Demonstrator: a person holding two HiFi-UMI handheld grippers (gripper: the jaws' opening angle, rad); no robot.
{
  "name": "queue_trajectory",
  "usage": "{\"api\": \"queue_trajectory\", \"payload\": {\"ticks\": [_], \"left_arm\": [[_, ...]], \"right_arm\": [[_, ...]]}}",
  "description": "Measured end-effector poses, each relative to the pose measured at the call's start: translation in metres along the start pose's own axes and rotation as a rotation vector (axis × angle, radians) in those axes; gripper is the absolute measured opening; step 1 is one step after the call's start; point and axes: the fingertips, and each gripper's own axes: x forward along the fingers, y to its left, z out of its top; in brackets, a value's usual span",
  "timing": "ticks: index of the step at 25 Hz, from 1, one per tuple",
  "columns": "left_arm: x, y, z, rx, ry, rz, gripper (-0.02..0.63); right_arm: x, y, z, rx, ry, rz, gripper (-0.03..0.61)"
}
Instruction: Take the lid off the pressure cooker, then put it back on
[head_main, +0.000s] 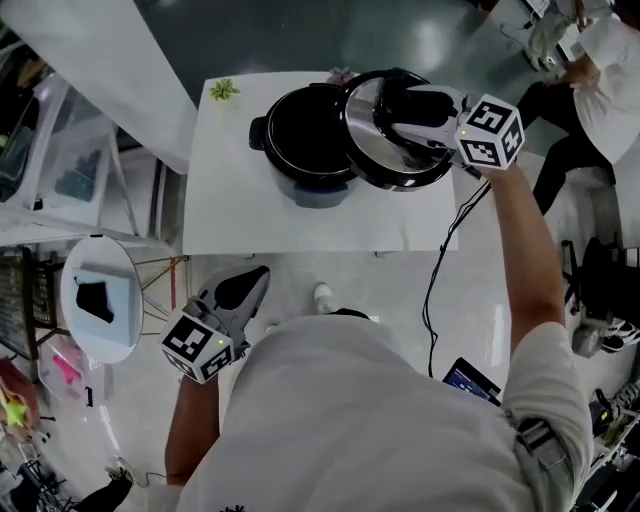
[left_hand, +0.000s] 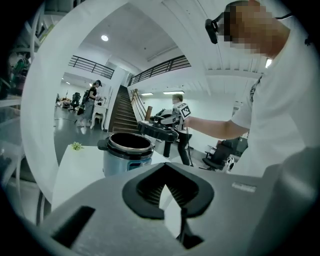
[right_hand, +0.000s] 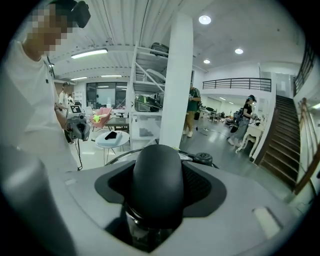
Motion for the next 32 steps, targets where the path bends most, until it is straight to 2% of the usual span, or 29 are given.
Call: {"api": "queue_trajectory", "payload": {"ticks": [8,16,24,32], "left_arm": [[0.035,-0.021,0.005,0.039,0.026,-0.11,0.006],[0.062,-0.04,0.009,0.061,0.044,-0.164,0.006],[0.069,-0.046,0.011,0.073,0.058,-0.151,0.006],[0.073,-0.047,0.007,0.065,0.065,-0.122,0.006]], "right_arm": [[-0.057,0.0,-0.045,0.066,0.02,-0.089,0.291],[-0.095,-0.001,-0.084,0.113,0.027,-0.152,0.291],[-0.105,0.003,-0.123,0.152,0.032,-0.174,0.291],[-0.092,0.009,-0.168,0.185,0.057,-0.171,0.291]]}}
